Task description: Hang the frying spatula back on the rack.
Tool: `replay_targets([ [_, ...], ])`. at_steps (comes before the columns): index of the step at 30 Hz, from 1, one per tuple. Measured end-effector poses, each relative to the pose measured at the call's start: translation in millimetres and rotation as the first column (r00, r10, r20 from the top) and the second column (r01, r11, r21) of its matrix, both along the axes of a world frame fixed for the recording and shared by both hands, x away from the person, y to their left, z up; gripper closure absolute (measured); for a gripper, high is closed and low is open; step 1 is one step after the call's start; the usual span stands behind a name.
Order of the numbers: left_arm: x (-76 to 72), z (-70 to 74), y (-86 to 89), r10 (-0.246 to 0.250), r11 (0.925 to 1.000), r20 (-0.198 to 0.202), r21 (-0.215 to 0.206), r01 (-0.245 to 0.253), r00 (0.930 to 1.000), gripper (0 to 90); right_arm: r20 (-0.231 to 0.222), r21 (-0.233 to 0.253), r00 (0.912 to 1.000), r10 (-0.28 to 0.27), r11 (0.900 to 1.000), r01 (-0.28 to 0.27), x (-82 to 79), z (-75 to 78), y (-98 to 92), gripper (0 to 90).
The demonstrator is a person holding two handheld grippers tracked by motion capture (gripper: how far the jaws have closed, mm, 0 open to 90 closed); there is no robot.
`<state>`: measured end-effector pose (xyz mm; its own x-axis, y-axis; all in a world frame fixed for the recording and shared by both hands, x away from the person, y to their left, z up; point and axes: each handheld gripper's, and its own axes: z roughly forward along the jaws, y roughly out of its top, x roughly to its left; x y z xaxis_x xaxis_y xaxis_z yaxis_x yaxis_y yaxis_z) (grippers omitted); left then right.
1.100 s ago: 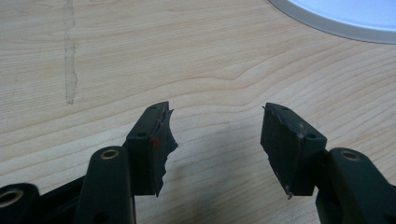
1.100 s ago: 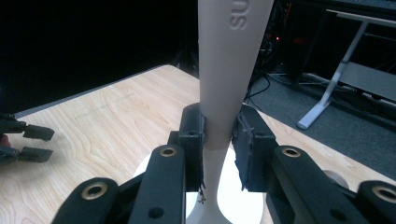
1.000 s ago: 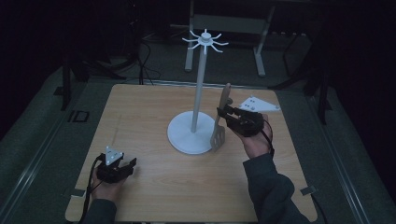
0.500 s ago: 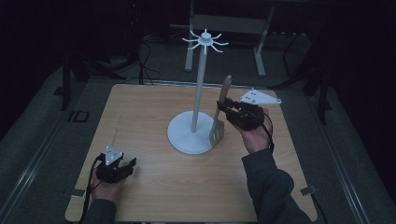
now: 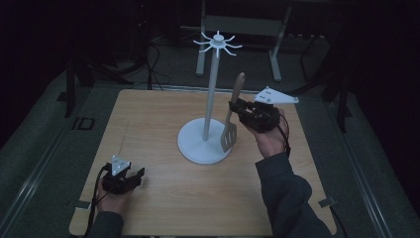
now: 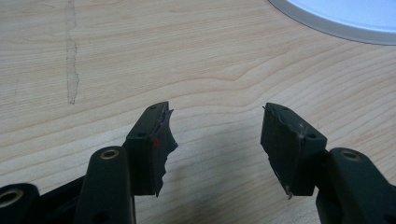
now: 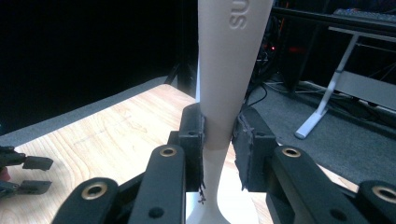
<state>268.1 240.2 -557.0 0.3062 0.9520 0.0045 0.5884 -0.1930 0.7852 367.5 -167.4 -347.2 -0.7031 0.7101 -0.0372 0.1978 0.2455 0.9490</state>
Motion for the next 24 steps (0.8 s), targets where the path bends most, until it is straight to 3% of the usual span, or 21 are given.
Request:
replay_targets([
  [7,-0.1,0.2,0.4,0.002,1.0000,0.001,0.000,-0.002,1.0000,42.9,0.008,-0.014,1.0000,0.004,1.000,-0.004,2.4,7.1,4.8,74.1],
  [24,0.0,0.0,0.5,0.001,1.0000,-0.002,-0.001,-0.001,1.0000,42.9,0.004,0.010,1.0000,-0.003,1.000,0.003,11.5,27.5,11.5,74.1],
])
